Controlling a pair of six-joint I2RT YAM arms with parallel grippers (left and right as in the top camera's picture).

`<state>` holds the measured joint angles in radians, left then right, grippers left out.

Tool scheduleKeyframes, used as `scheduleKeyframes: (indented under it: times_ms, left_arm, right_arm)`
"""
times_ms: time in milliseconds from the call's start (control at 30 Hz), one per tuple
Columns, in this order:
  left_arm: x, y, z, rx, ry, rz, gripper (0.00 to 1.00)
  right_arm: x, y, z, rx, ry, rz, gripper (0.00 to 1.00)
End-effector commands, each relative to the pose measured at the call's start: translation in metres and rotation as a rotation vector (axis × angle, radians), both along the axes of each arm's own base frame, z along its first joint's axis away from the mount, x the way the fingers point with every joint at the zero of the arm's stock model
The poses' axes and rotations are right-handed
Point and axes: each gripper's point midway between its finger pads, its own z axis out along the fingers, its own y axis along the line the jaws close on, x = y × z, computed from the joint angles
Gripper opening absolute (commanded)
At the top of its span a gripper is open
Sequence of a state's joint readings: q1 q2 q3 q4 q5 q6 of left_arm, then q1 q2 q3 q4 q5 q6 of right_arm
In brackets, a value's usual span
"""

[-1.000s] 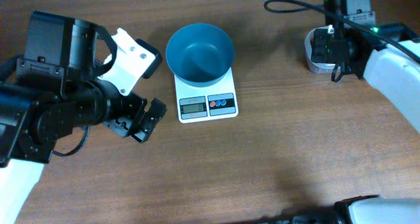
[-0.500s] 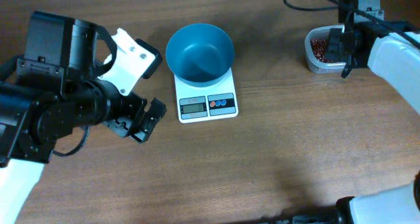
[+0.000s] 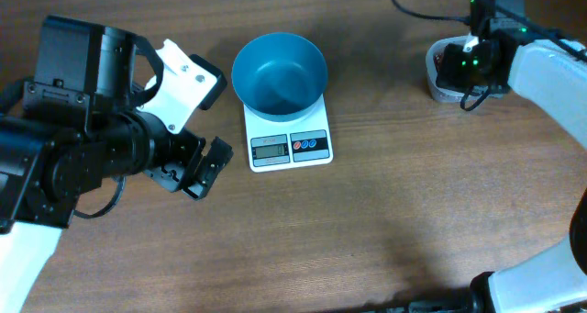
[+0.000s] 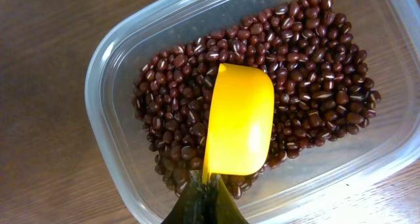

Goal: Scoop item into bowl and weigh 50g on scale
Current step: 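Lower the yellow scoop into the bean tub with the right gripper, then scoop red beans and lift the filled scoop with the right gripper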

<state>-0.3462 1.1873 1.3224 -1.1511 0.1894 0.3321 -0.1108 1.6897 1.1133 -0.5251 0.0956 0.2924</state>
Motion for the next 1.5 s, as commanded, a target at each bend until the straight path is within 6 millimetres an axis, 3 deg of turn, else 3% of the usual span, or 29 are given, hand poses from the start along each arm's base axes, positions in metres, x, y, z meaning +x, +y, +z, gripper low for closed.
scheduleKeyframes:
  times_ms: [0,200,300,567,800,933,1100,1267,1467]
  left_arm:
    - [0.001,-0.001,0.008,-0.010,-0.021,0.006,0.99]
    - [0.001,-0.001,0.008,-0.010,-0.021,0.006,0.99]
    - [0.001,-0.001,0.008,-0.010,-0.021,0.006,0.99]
    - [0.001,-0.001,0.008,-0.010,-0.021,0.006,0.99]
    - [0.001,-0.001,0.008,-0.010,-0.021,0.007,0.99]
    - [0.001,-0.001,0.008,-0.010,-0.021,0.006,0.99]
    - [0.001,-0.001,0.008,-0.010,-0.021,0.007,0.99]
    - [0.001,-0.001,0.008,-0.010,-0.021,0.006,0.99]
    - [0.001,-0.001,0.008,-0.010,-0.021,0.007,0.99]
  right_arm:
    - [0.001,0.022,-0.005,0.235,-0.009,0.007,0.04]
    - [-0.002,0.016,-0.002,0.383,-0.027,-0.039,0.04]
    - [-0.012,0.022,0.000,0.500,0.001,-0.039,0.04]
    - [-0.022,-0.003,-0.003,0.524,0.007,-0.116,0.04]
    - [-0.024,0.001,-0.030,0.569,0.074,-0.127,0.04]
    - [-0.025,-0.003,-0.026,0.638,0.052,-0.137,0.04]
    - [-0.027,-0.023,-0.019,0.706,0.003,-0.185,0.04]
    - [-0.021,-0.017,-0.009,0.785,-0.040,-0.153,0.04]
    - [-0.024,-0.029,0.000,0.855,-0.087,-0.175,0.04]
